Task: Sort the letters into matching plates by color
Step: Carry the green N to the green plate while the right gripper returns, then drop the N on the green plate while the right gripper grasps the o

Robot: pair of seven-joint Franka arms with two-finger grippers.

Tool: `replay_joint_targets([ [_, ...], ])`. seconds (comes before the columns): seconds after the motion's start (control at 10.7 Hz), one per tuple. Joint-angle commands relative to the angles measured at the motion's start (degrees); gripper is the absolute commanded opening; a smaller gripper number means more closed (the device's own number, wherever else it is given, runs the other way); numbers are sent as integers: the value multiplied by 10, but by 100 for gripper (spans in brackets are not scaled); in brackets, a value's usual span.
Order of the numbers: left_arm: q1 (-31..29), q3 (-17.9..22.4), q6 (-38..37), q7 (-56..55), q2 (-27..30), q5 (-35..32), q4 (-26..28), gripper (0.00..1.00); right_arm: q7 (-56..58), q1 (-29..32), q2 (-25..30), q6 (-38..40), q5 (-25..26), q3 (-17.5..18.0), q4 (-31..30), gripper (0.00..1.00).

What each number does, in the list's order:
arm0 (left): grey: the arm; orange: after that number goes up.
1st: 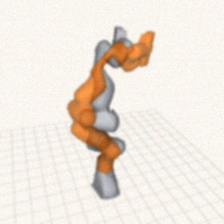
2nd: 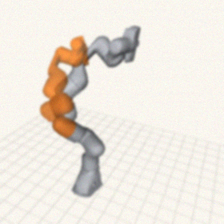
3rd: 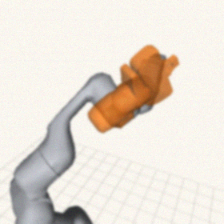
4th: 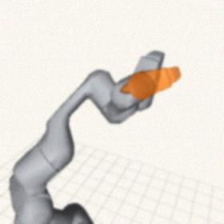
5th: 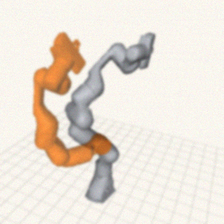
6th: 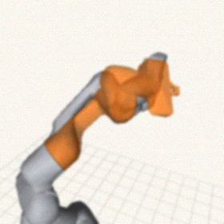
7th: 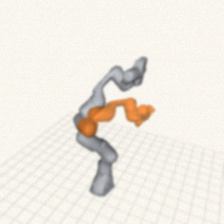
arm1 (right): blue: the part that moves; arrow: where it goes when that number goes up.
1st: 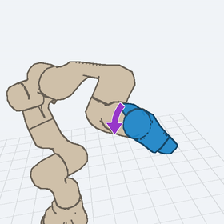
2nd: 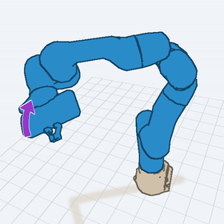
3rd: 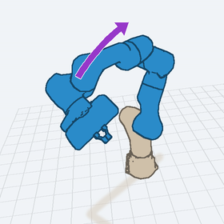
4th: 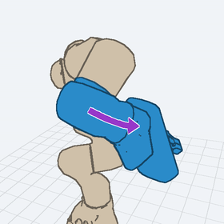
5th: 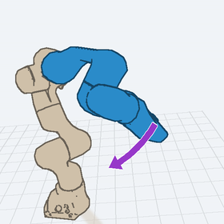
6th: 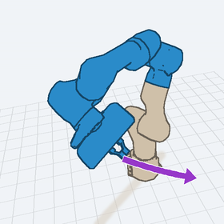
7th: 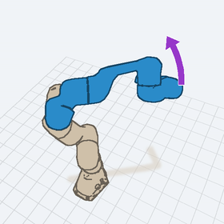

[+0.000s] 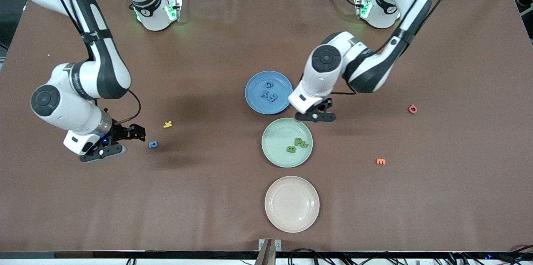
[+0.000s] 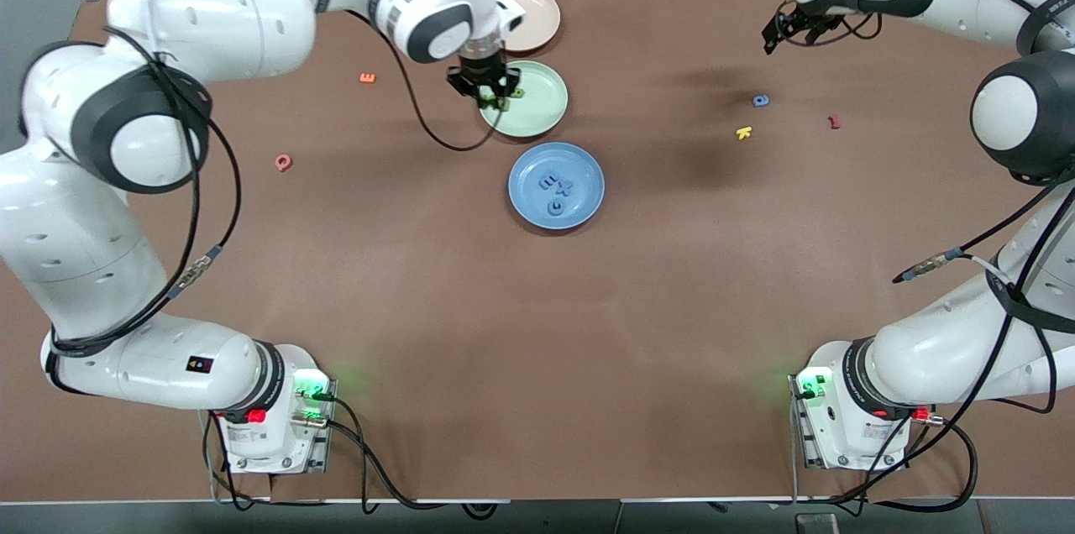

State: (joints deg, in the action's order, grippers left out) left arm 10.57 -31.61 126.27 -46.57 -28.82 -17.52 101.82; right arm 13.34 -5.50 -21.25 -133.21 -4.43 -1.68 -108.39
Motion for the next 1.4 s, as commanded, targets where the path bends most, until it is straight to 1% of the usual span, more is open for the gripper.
replay_joint_targets([
  [0.0, 50, 6, -11, -57, -63, -9, -73, 0, 21, 11, 10, -57, -11, 9, -53, 100],
  [0.19, 60, 9, -2, -59, -99, -10, -110, 0, 33, 20, -14, -72, -11, 9, -53, 100],
  [0.28, 61, 21, 19, -57, -116, -11, -124, 0, 37, 22, -29, -78, -10, 9, -52, 100],
  [0.37, 76, 44, 43, -51, -125, -11, -128, 0, 38, 28, -45, -90, -10, 9, -52, 100],
  [0.47, 92, 77, 67, -48, -133, -10, -128, 0, 38, 29, -58, -103, -9, 9, -51, 100],
  [0.56, 102, 95, 81, -38, -140, -10, -133, 0, 38, 29, -75, -118, -8, 9, -48, 100],
  [0.65, 104, 103, 85, -29, -147, -9, -142, 0, 38, 27, -89, -140, -9, 9, -48, 100],
  [0.84, 112, 104, 90, -43, -172, -4, -170, 0, 38, 23, -99, -146, -8, 9, -48, 100],
  [0.93, 114, 105, 90, -47, -171, -3, -172, 94, 37, 21, -103, -149, -8, 9, -48, 100],
  [1.03, 110, 104, 90, -46, -167, -2, -172, 100, 36, 18, -108, -160, -8, 9, -50, 100],
  [1.22, 99, 104, 86, -46, -146, -3, -172, 100, 36, 13, -114, -172, -6, 9, -52, 100],
  [1.31, 94, 105, 83, -43, -128, -8, -172, 100, 36, 10, -119, -184, -6, 9, -53, 96],
])
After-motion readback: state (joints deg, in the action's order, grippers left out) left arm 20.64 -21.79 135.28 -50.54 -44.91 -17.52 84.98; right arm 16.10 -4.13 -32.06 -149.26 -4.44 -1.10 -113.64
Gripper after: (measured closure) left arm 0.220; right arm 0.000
